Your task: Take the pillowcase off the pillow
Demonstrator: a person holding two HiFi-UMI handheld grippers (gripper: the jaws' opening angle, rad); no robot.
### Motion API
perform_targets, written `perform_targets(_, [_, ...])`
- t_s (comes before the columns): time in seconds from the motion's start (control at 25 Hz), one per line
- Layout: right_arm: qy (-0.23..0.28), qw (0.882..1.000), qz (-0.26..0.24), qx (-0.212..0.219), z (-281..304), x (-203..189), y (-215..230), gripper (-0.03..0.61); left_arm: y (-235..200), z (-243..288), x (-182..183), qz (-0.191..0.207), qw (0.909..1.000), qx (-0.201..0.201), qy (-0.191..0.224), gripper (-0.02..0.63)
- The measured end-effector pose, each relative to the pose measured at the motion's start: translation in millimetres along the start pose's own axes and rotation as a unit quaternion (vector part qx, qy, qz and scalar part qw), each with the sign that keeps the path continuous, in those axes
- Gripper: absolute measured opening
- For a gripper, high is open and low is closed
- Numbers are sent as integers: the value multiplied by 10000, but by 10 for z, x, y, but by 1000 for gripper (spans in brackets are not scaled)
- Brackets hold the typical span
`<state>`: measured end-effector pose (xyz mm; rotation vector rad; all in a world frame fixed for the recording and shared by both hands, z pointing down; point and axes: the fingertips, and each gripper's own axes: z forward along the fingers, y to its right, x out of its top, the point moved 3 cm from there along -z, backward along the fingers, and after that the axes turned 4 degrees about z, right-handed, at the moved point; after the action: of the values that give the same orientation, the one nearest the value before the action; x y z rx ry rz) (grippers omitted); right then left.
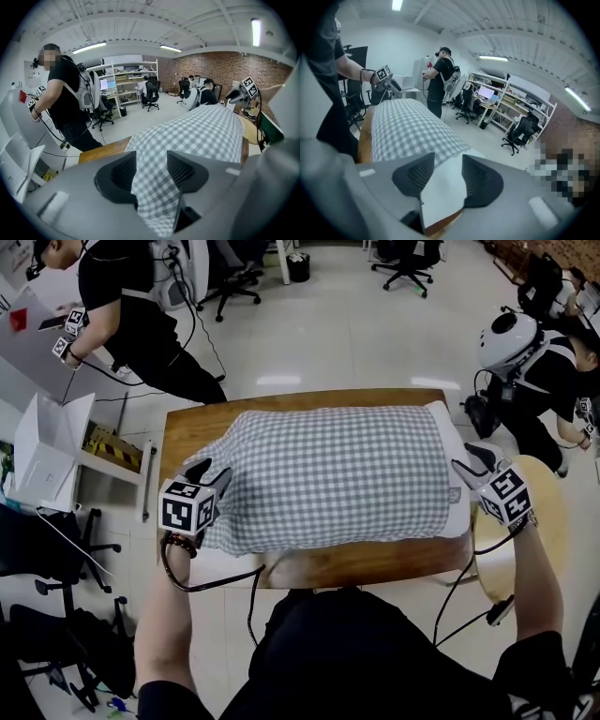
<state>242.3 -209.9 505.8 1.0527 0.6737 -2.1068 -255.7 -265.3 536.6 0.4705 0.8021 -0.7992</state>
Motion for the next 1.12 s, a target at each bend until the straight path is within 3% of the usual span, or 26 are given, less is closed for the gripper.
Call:
perform_targets(0.12, [16,9999,0,165,85,88,-130,198,22,-42,73,-150,9995,-230,147,213])
perform_targets(0.2, [-45,9995,-122,290,130,100,-221,215,104,-55,132,-42,9989,-418,202,223])
perform_targets(0.44, [-724,9892,-1039,740,116,-96,-287,269,550,21,292,1014,9895,-1033,47,257])
perform_targets(0.64, [-1303,9724,-1618,1058,64,-243,-265,350,590,-18,182,1695,9753,-1330,-481,301])
perform_targets(0.88, [-1873,9517,-2089,1250,136,-363,-191,399,431,-36,82,1940,9665,-1518,-723,325])
perform_targets(1.12, [-2183,9408,-2165,1429,288,-447,-147,420,434,57,34,1955,9591,-1844,-891,356])
